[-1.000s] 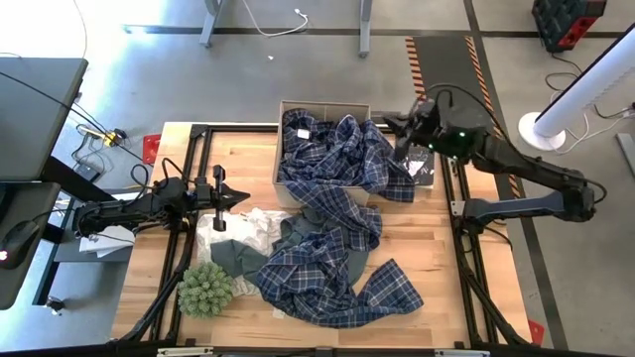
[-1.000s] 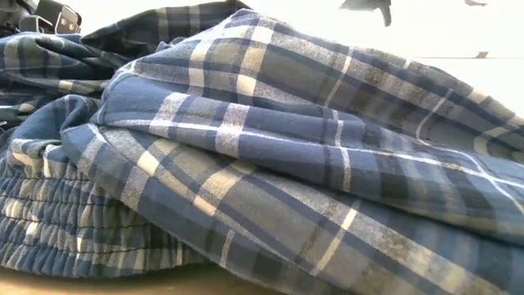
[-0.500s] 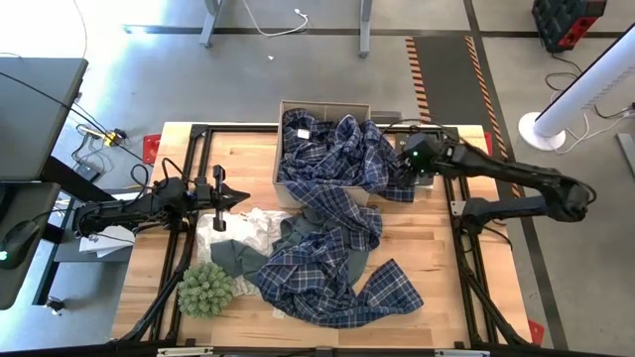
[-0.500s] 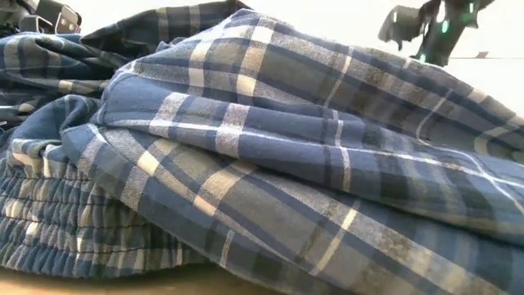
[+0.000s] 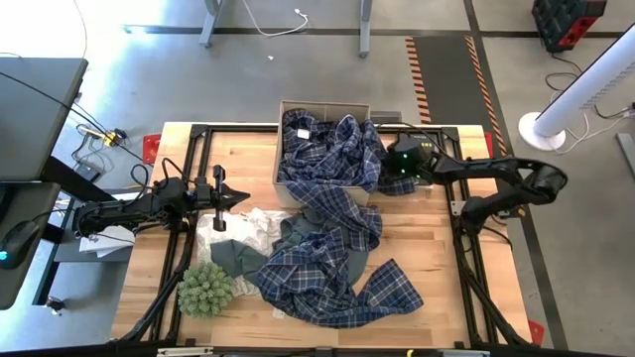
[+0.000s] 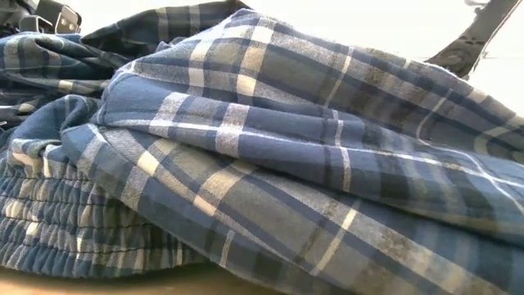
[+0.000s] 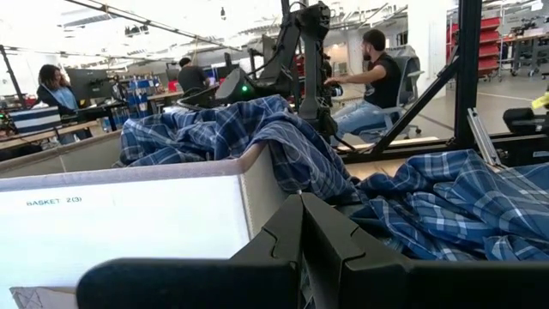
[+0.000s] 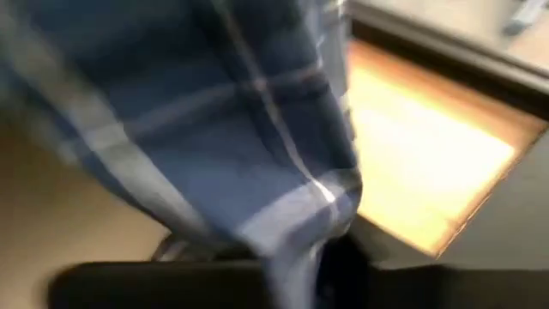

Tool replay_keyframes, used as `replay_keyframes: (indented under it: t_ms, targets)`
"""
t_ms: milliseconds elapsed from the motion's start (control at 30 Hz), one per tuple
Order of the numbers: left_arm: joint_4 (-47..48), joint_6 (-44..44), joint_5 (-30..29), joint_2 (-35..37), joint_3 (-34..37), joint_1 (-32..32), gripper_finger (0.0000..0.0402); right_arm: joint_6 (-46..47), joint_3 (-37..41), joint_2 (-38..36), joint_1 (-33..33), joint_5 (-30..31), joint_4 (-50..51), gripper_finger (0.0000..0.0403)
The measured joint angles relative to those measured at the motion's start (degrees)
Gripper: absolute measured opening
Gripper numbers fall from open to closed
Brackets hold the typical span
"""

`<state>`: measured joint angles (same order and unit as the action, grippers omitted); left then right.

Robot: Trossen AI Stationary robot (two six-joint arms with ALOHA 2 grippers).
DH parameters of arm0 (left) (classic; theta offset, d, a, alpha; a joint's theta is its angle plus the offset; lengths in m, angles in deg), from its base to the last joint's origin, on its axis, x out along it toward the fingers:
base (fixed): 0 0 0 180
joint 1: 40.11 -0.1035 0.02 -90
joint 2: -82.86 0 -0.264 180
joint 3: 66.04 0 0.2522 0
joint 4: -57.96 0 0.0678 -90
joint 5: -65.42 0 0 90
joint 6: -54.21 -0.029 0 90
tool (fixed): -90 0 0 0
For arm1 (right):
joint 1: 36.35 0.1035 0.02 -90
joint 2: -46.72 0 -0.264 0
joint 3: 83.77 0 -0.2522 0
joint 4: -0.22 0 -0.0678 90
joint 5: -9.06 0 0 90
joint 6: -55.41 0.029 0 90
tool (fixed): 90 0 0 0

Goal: Sort clothes
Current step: Put the blue long sleeve polo into the white bin

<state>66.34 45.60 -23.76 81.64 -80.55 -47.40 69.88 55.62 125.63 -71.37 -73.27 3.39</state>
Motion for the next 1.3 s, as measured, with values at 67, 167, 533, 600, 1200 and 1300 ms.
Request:
replay_keyframes:
  t_ms: [67, 167, 533, 600, 1200, 1300]
  targets:
    - [0.0, 0.0, 0.0, -0.01, 0.0, 0.0, 0.0001, 0.74, -1.43, -0.02, 0.02, 2.74, -0.32, 0.0015]
    - [0.0, 0.01, 0.0, -0.01, 0.0, 0.01, 0.0001, 2.04, -4.27, -2.54, 0.02, 5.89, -0.2, 0.0012]
    - [0.0, 0.0, 0.0, -0.02, 0.0, 0.0, 0.0001, 2.51, -28.27, -8.66, 4.22, 0.21, -3.13, 0.0001]
    - [0.0, 0.01, -0.02, -0.02, 0.0, 0.0, 0.0001, 0.74, -32.92, -6.11, 6.33, -0.73, -4.13, 0.0001]
    - [0.0, 0.01, 0.0, 0.0, 0.0, 0.0, 0.0001, -7.47, -58.83, 36.58, 14.96, -10.2, 31.38, 0.0]
    - [0.0, -0.01, 0.0, -0.01, 0.0, -0.01, 0.0001, -7.46, -59.19, 40.54, 14.45, -10.2, 33.69, 0.0]
